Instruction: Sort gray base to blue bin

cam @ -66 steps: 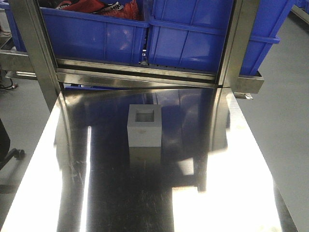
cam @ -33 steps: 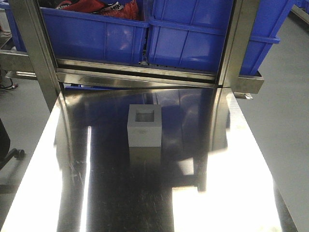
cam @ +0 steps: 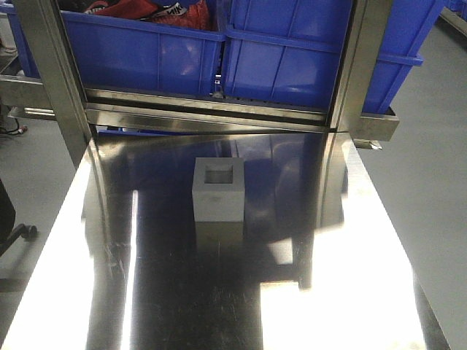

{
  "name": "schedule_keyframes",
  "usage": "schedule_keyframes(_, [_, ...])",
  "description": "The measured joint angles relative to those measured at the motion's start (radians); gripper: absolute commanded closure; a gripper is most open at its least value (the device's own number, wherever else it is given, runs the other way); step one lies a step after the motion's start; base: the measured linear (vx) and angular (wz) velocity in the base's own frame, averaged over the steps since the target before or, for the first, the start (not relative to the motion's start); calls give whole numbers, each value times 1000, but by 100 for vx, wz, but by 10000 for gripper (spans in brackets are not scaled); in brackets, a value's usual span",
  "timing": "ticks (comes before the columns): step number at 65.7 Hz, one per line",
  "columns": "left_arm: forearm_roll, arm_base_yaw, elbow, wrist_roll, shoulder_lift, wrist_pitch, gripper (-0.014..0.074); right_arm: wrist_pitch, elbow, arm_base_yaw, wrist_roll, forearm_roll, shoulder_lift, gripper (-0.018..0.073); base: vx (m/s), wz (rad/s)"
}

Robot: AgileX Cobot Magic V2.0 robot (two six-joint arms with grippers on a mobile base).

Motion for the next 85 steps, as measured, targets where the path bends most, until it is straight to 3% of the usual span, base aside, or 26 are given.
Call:
schedule_keyframes(27, [-1, 0, 0, 0, 0, 0, 20, 0, 0, 0, 0, 0, 0, 564, 0, 0])
schedule_keyframes(72, [-25, 0, 0, -6, 2, 0, 19, 0, 0, 0, 0, 0, 0, 564, 0, 0])
schedule_keyframes(78, [-61, 0, -17, 26, 34, 2, 19, 0, 0, 0, 0, 0, 0, 564, 0, 0])
schedule_keyframes(85, [-137, 0, -78, 120, 111, 12, 18, 0, 0, 0, 0, 0, 0, 564, 0, 0])
